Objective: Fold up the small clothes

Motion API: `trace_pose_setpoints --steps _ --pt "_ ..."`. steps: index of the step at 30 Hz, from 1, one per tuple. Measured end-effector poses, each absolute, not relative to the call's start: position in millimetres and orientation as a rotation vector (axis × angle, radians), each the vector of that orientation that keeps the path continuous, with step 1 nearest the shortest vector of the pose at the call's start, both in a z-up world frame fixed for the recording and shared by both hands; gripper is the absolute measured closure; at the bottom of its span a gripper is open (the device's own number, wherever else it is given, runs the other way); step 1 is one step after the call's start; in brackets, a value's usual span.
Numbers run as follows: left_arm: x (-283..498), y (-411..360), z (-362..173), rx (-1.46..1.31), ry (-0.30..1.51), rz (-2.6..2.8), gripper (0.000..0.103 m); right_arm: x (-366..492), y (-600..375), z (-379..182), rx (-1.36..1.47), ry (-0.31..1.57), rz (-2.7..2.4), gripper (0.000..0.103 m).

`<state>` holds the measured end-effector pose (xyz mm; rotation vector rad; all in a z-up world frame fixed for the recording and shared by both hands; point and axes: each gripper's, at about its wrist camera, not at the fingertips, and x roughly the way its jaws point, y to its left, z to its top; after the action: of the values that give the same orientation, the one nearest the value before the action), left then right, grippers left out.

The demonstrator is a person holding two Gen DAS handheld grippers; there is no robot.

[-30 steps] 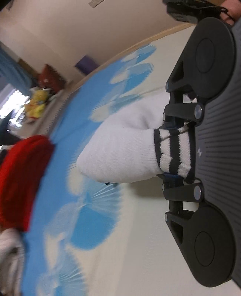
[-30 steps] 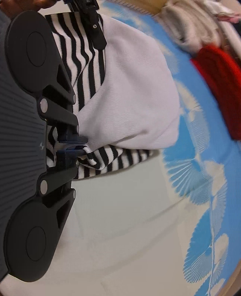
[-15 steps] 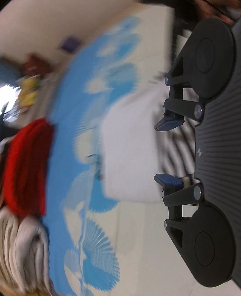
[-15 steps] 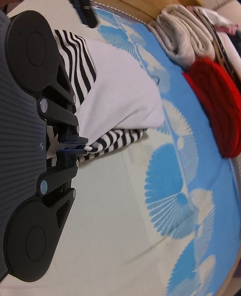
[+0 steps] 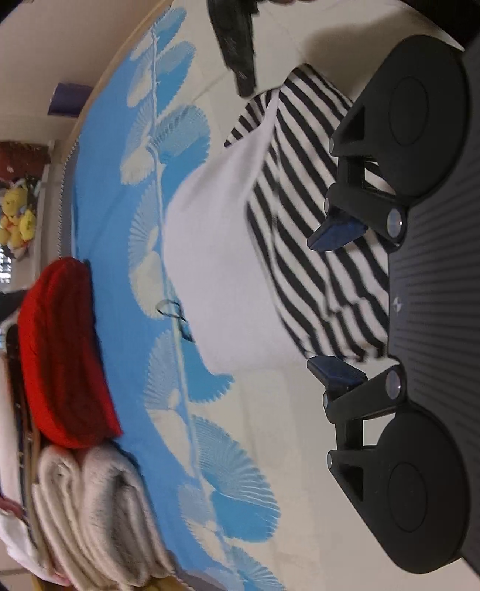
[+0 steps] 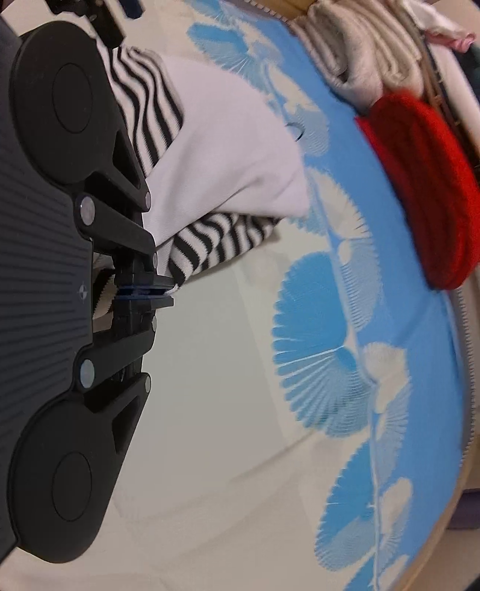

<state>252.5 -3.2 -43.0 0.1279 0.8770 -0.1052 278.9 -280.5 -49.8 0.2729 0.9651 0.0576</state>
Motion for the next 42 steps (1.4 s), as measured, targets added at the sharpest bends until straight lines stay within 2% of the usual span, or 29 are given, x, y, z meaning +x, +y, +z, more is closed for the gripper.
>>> trace_pose_setpoints --steps 1,3,5,16,20,23,26,28,29,30,31,35,39,42 --pt "252.9 0.1 -45.7 0.114 0.894 -0.095 0.034 276.3 -281.7 -46.2 0.275 0.952 0.051 0.099" --pt "252.2 3.4 -51.4 0.092 0.922 -0.079 0.034 275.0 -288.0 -41.3 0.279 0.928 0.034 0.08" --pt "248.2 6.0 -52.8 0.073 0.934 -0.07 0.034 271.0 -293.4 -37.7 0.305 0.912 0.012 0.074" --pt "247.0 37.6 -46.0 -0.188 0.97 -0.059 0.034 255.8 -299.2 -29.5 0.351 0.902 0.073 0.067" --pt "251.6 47.3 -59.0 -0.331 1.05 -0.113 0.034 255.6 -297.6 -37.2 0.419 0.974 0.172 0.05" --pt "253.9 42.0 -72.4 -0.339 1.101 -0.108 0.03 257.9 -285.2 -48.3 0.397 1.046 0.232 0.05" --pt "254.3 38.7 -81.8 -0.312 1.121 -0.091 0.025 260.4 -269.4 -62.1 0.262 1.118 0.213 0.052" --pt "253.4 37.6 -85.2 -0.296 1.122 -0.087 0.022 261.7 -267.9 -70.9 0.227 1.158 0.176 0.062" --pt "253.1 37.9 -86.4 -0.29 1.122 -0.085 0.02 261.9 -269.3 -74.1 0.228 1.169 0.171 0.075" --pt "253.1 38.3 -87.5 -0.287 1.124 -0.085 0.019 261.8 -269.2 -76.0 0.233 1.175 0.177 0.095" --pt "252.9 39.3 -88.7 -0.285 1.127 -0.086 0.018 261.4 -267.4 -76.2 0.236 1.179 0.198 0.102" --pt "251.2 45.6 -91.7 -0.233 1.142 -0.149 0.019 250.3 -258.7 -69.8 0.157 1.166 0.257 0.103" --pt "245.8 46.0 -96.5 -0.012 1.119 -0.272 0.018 238.2 -270.7 -73.7 0.15 1.24 0.286 0.103" --pt "245.0 57.8 -98.5 -0.038 1.129 -0.346 0.019 227.5 -279.5 -77.2 0.138 1.273 0.334 0.103"
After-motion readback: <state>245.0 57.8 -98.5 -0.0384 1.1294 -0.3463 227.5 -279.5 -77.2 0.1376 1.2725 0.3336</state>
